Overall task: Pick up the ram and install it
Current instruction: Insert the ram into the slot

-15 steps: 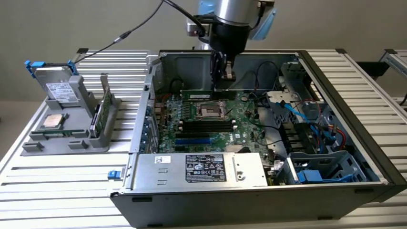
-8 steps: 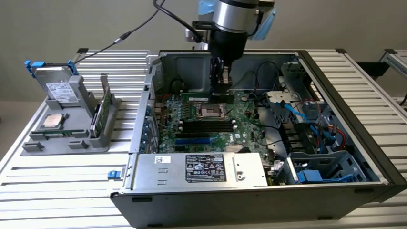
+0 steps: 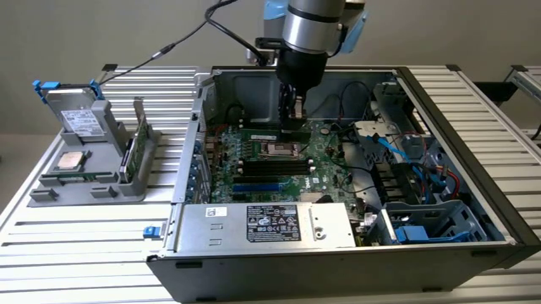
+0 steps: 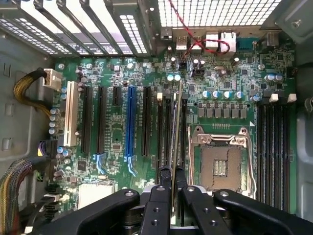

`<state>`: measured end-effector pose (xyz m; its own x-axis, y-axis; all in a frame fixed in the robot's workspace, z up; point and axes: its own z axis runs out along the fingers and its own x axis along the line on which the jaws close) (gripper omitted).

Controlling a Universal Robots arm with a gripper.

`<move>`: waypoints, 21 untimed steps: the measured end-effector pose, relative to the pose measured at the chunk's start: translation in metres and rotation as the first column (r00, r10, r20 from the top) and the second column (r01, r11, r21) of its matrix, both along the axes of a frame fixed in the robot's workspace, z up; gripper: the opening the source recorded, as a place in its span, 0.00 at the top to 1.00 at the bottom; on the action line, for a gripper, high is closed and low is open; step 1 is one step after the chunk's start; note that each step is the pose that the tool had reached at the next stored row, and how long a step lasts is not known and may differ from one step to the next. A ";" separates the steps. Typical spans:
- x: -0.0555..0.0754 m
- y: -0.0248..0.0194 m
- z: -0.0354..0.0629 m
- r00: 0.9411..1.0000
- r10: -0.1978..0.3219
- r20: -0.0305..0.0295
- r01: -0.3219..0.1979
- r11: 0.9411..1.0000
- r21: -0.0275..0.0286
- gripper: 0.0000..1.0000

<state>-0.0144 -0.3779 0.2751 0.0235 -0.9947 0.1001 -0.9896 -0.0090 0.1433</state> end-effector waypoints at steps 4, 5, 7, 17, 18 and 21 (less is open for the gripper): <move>0.000 -0.0056 -0.0074 1.000 0.000 0.000 0.000 1.000 0.000 0.86; 0.000 -0.0068 -0.0091 1.000 0.000 0.000 0.000 1.000 0.000 0.86; 0.000 -0.0081 -0.0129 1.000 0.000 0.001 0.000 1.000 0.000 0.86; 0.000 -0.0086 -0.0247 1.000 0.003 0.028 -0.002 1.000 -0.006 0.86; 0.000 -0.0086 -0.0255 1.000 0.004 0.030 -0.004 1.000 -0.008 0.86; 0.000 -0.0085 -0.0276 0.999 0.017 0.031 -0.016 1.000 -0.016 0.86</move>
